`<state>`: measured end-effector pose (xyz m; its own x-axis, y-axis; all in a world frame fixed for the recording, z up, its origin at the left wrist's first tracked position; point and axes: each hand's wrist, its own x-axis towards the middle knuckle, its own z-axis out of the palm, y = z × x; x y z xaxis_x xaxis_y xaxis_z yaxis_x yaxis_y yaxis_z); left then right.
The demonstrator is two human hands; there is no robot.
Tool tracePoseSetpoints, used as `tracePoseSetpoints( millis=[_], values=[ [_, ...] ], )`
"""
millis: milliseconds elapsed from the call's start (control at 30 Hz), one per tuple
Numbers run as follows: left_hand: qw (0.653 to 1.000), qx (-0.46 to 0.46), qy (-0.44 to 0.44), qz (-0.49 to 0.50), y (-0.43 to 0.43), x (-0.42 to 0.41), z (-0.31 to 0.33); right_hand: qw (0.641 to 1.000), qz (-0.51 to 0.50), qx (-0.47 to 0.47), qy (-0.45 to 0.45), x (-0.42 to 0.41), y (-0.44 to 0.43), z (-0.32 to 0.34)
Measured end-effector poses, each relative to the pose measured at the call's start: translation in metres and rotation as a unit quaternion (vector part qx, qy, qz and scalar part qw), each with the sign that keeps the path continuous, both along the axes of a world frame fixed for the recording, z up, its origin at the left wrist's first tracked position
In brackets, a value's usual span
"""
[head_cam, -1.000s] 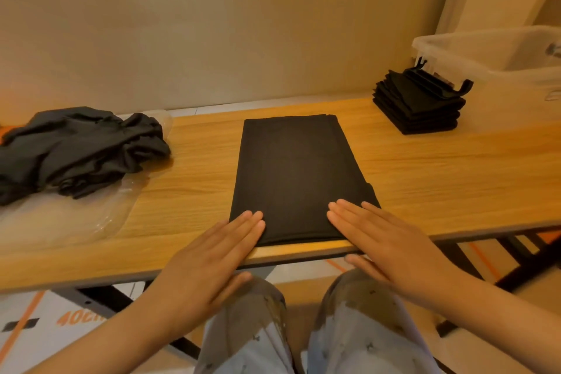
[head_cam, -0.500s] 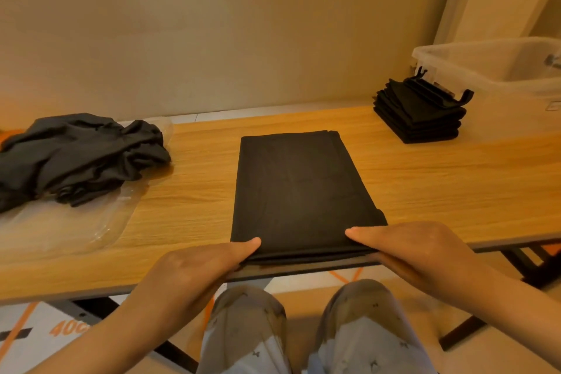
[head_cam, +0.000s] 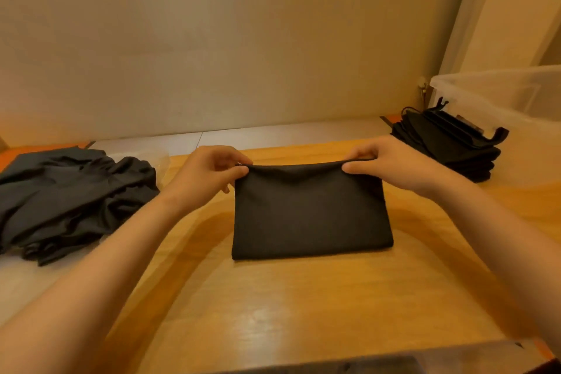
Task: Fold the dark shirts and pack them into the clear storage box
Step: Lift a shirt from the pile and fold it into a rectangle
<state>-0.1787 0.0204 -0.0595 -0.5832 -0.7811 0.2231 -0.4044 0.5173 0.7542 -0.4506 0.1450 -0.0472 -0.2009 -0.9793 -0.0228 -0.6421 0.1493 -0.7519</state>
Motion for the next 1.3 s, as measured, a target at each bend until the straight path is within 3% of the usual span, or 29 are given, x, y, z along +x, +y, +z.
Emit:
tracePoseSetpoints(
  millis=[167, 367, 500, 633, 767, 1067, 1300],
  values=[
    [0.996, 0.016, -0.069, 0.057, -0.047, -0.025, -0.044, 0.997, -0.051, 0.061, -0.011, -0.019, -0.055, -0.037],
    [0.996, 0.027, -0.022, 0.079, -0.053, -0.024, -0.058, 0.997, -0.043, 0.053, -0.034, -0.030, -0.059, -0.049],
    [0.994, 0.029, -0.009, 0.106, -0.051, -0.028, -0.055, 0.998, -0.059, 0.007, -0.007, -0.027, -0.056, -0.048],
    [0.989, 0.011, 0.006, 0.144, -0.051, -0.030, -0.050, 0.993, -0.093, -0.056, -0.039, -0.025, -0.059, -0.046],
    [0.989, 0.006, -0.040, 0.145, -0.052, -0.030, -0.054, 0.992, -0.111, -0.051, 0.028, -0.019, -0.066, -0.060],
    [0.981, 0.042, 0.018, 0.187, -0.051, -0.025, -0.050, 0.980, -0.152, -0.128, -0.023, -0.015, -0.068, -0.064],
    [0.978, 0.080, 0.011, 0.191, -0.051, -0.025, -0.051, 0.980, -0.169, -0.092, 0.040, -0.014, -0.071, -0.072]
  ],
)
